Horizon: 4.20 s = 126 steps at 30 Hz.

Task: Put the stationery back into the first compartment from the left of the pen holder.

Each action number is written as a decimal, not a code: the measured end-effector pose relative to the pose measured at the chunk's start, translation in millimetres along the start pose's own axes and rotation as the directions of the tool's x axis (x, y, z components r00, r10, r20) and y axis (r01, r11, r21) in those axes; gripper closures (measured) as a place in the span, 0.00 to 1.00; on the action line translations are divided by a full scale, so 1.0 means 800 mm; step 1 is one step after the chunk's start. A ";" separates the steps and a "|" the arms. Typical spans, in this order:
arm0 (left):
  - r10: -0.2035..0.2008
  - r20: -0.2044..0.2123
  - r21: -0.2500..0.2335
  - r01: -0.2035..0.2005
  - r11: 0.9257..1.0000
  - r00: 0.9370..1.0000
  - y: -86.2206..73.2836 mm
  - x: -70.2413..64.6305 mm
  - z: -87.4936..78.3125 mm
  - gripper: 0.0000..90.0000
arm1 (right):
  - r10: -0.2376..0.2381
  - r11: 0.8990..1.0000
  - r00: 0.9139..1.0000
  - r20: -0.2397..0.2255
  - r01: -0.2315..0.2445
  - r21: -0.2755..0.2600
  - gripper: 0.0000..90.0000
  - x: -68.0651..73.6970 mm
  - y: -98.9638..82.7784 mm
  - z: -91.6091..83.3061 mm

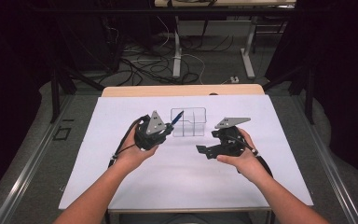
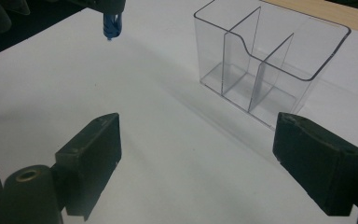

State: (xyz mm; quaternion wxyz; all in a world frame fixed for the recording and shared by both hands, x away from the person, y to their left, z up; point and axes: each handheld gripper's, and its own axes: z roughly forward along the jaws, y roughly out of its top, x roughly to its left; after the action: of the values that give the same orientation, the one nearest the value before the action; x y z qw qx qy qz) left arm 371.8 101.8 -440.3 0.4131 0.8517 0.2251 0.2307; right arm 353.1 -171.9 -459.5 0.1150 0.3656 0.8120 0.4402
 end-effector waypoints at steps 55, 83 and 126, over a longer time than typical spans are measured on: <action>-0.450 -0.020 -0.316 0.421 0.850 0.893 0.036 0.067 0.065 0.88 | 0.060 0.987 0.972 0.226 -0.023 -0.162 0.00 -0.042 -0.071 -0.025; -0.530 -0.062 -0.269 0.497 0.825 0.846 0.017 0.066 0.105 0.88 | 0.074 0.988 0.975 0.211 -0.044 -0.147 0.00 -0.043 -0.077 -0.018; -0.523 -0.042 -0.171 0.510 0.843 0.851 -0.011 0.052 0.108 0.80 | 0.081 0.991 0.978 0.192 -0.059 -0.119 0.00 -0.042 -0.084 -0.012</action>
State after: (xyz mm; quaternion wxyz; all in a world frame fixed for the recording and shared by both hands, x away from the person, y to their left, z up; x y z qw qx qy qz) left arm 453.2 78.9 -486.2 0.5140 0.7143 0.4455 0.1645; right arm 338.9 -224.7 -511.9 0.1994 0.4286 0.7572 0.4507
